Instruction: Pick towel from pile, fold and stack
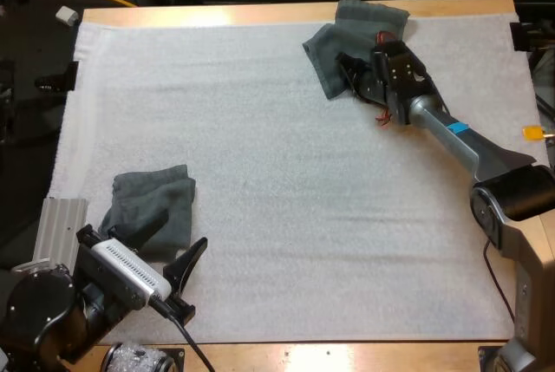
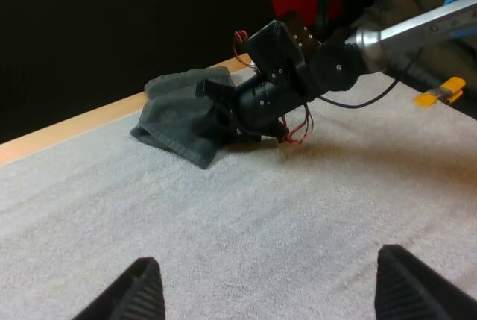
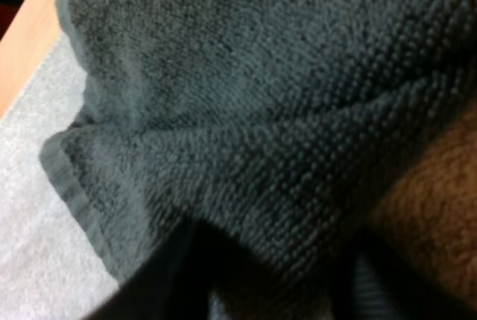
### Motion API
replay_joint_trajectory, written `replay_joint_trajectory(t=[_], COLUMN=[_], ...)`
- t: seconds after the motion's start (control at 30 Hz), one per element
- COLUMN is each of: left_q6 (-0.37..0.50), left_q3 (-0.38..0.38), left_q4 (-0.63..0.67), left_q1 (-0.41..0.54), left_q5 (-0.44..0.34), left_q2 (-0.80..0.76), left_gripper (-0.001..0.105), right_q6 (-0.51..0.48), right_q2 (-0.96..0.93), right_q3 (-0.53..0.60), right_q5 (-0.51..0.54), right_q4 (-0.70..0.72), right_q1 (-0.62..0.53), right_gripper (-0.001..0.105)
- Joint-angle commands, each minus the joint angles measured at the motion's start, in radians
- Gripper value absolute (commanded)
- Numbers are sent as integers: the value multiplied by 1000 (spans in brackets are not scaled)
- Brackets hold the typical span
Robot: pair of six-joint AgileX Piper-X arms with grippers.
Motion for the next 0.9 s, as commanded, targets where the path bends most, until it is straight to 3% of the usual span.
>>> replay_joint_trajectory(t=[0.0,0.27,0.63,0.87], left_q6=[-11,-10,-10,-10], left_q3=[-6,-6,-7,-7], left_q4=[-1,-5,-10,-7], left_q1=[-3,-4,-4,-4], left_q5=[2,7,8,8], left_q2=[6,5,6,4], left_gripper=[58,58,58,58], right_q6=[0,-38,-493,-625], right_q2=[-9,-21,-352,-594], right_q3=[-9,-9,-5,-4], right_q5=[-38,-105,-22,-11], right_q4=[17,22,254,419], right_q1=[-3,-1,35,64], right_gripper=[2,0,0,0])
